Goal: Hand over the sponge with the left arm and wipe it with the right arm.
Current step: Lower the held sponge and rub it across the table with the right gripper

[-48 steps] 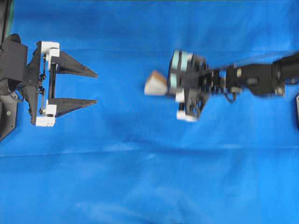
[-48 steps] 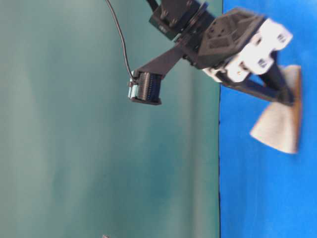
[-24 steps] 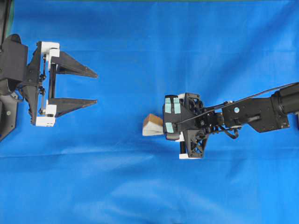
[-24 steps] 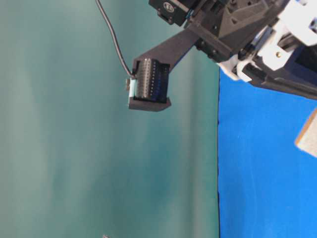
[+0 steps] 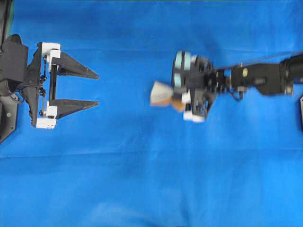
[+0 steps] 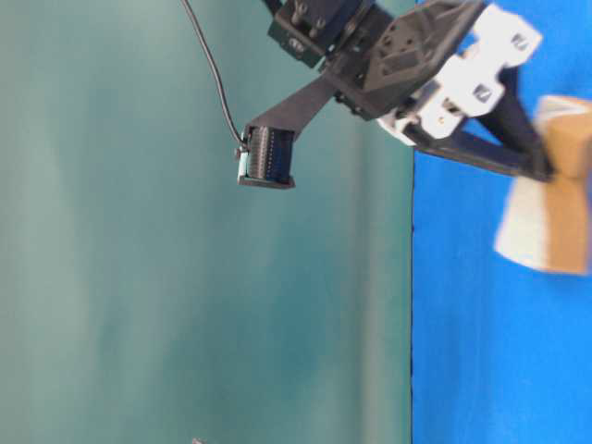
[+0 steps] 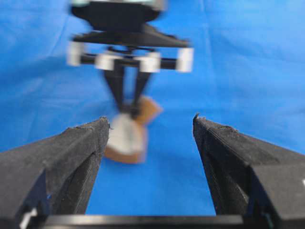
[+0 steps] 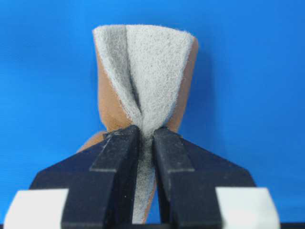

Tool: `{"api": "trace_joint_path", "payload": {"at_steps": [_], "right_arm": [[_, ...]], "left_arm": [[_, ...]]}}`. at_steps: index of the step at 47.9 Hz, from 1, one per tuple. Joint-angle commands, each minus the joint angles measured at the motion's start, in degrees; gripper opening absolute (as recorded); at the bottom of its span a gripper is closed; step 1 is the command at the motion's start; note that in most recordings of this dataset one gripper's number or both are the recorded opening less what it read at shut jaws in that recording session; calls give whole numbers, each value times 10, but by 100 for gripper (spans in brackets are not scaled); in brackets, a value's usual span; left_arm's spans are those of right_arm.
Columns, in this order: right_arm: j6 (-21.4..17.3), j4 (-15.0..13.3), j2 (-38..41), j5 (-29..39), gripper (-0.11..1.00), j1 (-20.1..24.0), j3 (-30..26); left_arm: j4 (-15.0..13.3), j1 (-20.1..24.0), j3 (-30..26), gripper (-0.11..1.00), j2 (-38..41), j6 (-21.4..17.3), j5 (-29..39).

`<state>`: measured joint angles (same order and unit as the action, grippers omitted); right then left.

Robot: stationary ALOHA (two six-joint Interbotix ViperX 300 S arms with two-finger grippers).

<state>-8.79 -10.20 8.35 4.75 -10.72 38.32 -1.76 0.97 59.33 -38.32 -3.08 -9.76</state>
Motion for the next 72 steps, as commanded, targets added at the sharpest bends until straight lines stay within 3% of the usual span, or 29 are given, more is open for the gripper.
{"api": "trace_joint_path", "payload": {"at_steps": [1,10,21,29,42,51,62,72], "right_arm": [[2,-18,-16,-4,16,-53,-4],[3,-35,-16,-12,16,-88,-9],[-6,-32,-16,-10,16,-69,-6],[-8,-13,-15,-11,16,-9,-5],[-8,51,-13,-4,16,124,-18],[-8,76,-13,16,16,179,-26],[-7,77,-12,18,16,173,-27],[1,61,-13,18,16,131,-20]], "left_arm": [[0,-2,-4,68,-1,-1,-4],[0,-2,-4,68,-1,-1,-4],[0,-2,-4,68,-1,-5,-4],[0,-2,-4,68,-1,-5,-4],[1,-2,-4,68,-1,-5,-5],[0,-1,-5,68,-1,-5,-7],[0,-2,-4,68,-1,-2,-8],[0,-2,-4,68,-1,-1,-6]]}}
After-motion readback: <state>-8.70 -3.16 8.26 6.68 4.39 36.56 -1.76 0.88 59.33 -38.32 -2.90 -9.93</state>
